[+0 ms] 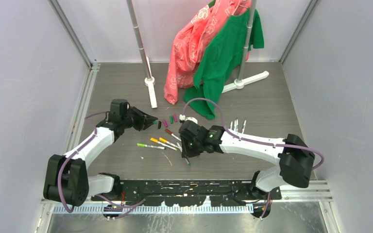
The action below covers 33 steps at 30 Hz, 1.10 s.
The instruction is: Open the pen caps
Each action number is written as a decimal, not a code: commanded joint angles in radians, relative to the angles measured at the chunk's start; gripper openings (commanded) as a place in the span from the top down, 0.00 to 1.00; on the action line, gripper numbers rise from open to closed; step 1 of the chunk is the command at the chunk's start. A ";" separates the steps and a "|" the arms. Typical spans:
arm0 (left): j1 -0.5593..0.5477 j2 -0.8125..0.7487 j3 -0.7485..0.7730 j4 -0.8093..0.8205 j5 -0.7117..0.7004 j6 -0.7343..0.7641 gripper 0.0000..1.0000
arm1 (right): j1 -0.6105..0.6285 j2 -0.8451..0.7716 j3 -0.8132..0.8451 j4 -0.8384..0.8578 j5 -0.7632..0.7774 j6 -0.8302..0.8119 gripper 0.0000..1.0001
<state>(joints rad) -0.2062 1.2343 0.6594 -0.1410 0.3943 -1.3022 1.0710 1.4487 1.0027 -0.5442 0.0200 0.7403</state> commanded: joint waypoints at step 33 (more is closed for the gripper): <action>-0.053 0.501 0.382 -0.332 -0.247 0.490 1.00 | -0.513 0.063 -0.072 -0.144 0.282 -0.046 0.99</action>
<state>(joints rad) -0.2497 1.6962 0.9913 -0.4824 0.1745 -0.8421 0.5838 1.4864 0.9054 -0.7235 0.3145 0.7261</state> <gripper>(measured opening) 0.163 0.198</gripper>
